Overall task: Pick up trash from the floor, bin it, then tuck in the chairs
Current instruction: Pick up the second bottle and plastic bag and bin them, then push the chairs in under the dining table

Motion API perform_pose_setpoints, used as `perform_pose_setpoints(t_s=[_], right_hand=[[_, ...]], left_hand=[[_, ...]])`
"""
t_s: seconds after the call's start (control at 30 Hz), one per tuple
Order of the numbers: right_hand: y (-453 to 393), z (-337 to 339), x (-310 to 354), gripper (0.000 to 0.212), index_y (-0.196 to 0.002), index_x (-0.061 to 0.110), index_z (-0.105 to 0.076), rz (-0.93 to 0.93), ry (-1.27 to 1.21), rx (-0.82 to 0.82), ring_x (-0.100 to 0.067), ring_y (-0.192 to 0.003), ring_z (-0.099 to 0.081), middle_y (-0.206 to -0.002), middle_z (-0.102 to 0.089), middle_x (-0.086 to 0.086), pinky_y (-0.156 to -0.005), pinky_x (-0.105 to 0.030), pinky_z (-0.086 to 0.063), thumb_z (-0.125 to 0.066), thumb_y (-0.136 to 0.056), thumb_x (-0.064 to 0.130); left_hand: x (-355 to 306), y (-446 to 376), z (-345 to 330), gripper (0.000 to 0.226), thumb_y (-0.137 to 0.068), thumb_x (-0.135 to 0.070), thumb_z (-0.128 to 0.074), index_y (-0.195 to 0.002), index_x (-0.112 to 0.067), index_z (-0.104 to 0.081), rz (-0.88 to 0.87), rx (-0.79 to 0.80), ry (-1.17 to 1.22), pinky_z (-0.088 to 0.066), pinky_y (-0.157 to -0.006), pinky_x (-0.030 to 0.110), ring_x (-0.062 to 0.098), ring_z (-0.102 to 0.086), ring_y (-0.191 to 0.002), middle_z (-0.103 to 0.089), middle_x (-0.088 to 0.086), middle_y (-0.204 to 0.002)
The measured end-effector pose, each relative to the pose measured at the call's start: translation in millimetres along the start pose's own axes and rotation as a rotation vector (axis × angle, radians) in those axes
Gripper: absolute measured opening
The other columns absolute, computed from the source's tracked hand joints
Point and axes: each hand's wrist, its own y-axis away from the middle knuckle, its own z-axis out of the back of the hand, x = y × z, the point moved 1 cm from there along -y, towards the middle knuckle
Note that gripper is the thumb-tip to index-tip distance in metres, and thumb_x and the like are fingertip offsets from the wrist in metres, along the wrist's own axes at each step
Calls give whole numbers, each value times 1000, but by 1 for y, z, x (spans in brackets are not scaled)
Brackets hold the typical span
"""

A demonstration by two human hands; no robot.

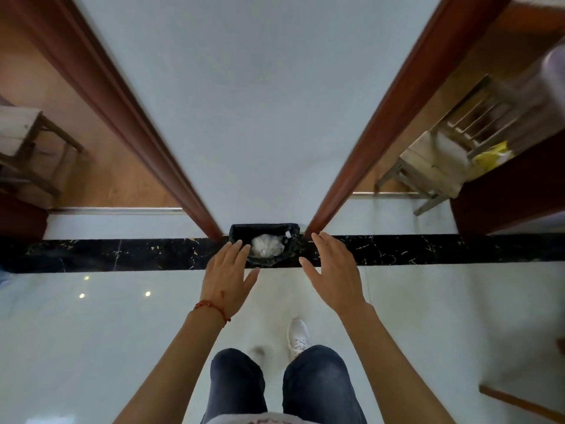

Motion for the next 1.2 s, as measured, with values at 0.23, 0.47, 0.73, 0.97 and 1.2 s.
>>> perform_pose_setpoints(t_s=[0.23,0.47,0.73,0.97,1.2], right_hand=[[63,24,13,57,-141,13,-32,-201,-81,-50,-21,-139,-25,-149,-33,-8,-113,-34,-20,-44,-93,42],[146,50,0,58,-143,17,-27,-430,-71,-148,-19,-140,-24,-151,-30,-5,-112,-34,-22,-40,-94,45],[261,83,-38,57,-144,17,-26,-691,-72,-288,-17,-140,-24,-152,-28,-3,-112,-30,-20,-37,-95,45],[394,102,-75,58,-143,16,-26,-903,-85,-406,-17,-140,-23,-152,-29,-3,-113,-30,-19,-37,-95,45],[524,112,-104,56,-143,16,-28,-1080,-115,-506,-17,-139,-24,-151,-30,-3,-112,-31,-21,-38,-95,44]], left_hand=[[-18,14,33,53,-92,-36,-44,-138,-11,-34,-180,58,-41,-20,-113,40,26,-23,-138,-34,9,-147],[-71,44,36,74,-80,-56,-21,-136,-9,-37,-428,111,-65,-19,-112,41,29,-26,-137,-36,11,-145],[-166,94,1,80,-78,-57,-11,-134,-8,-40,-714,188,-137,-25,-110,44,31,-32,-134,-42,13,-141],[-261,184,-39,63,-90,-53,-24,-141,-15,-28,-955,238,-211,-18,-113,37,22,-18,-140,-29,5,-149],[-336,278,-83,55,-94,-40,-34,-142,-15,-25,-1172,277,-219,-16,-113,36,20,-15,-141,-26,4,-151]])
